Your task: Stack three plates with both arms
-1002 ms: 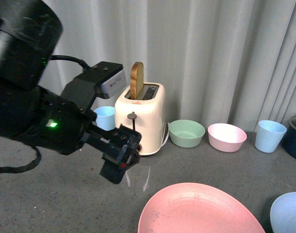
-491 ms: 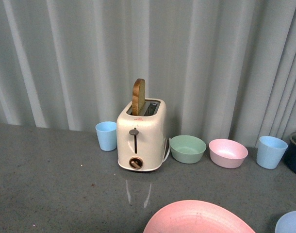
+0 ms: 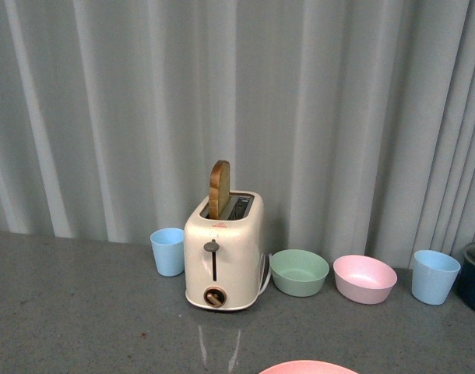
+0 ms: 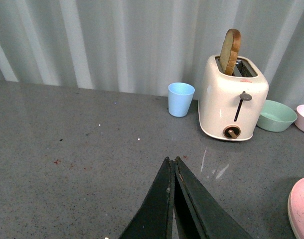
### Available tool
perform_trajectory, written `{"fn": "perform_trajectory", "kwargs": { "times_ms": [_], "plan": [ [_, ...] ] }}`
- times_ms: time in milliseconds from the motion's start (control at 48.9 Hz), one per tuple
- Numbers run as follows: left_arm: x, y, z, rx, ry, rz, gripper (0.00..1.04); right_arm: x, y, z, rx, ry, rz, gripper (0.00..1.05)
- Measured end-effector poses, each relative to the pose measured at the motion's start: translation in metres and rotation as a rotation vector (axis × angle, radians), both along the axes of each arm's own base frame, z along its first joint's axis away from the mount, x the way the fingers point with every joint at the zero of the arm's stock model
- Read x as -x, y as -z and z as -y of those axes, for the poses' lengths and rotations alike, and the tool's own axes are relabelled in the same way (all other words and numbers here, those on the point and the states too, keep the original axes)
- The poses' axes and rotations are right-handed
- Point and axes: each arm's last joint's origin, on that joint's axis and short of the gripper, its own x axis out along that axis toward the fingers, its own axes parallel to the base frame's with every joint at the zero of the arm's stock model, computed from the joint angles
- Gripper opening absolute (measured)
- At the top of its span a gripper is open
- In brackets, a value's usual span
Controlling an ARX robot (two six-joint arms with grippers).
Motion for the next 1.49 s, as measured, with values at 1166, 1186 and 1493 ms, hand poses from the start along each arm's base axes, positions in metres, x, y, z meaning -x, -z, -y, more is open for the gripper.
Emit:
{"fn": "perform_trajectory", "kwargs": {
  "times_ms": [1166, 1186, 1493],
  "plan": [
    [0.046, -0.014, 0.0, 0.0, 0.0, 0.044, 0.04, 0.0, 0.0, 0.0, 0.0, 0.0, 0.0, 0.97],
    [0.046, -0.014, 0.0, 0.0, 0.0, 0.045, 0.04, 0.0, 0.0, 0.0, 0.0, 0.0, 0.0, 0.97],
    [0.059, -0.009, 0.0, 0.0, 0.0, 0.008, 0.04, 0.0, 0.0, 0.0, 0.0, 0.0, 0.0, 0.97]
  ]
}}
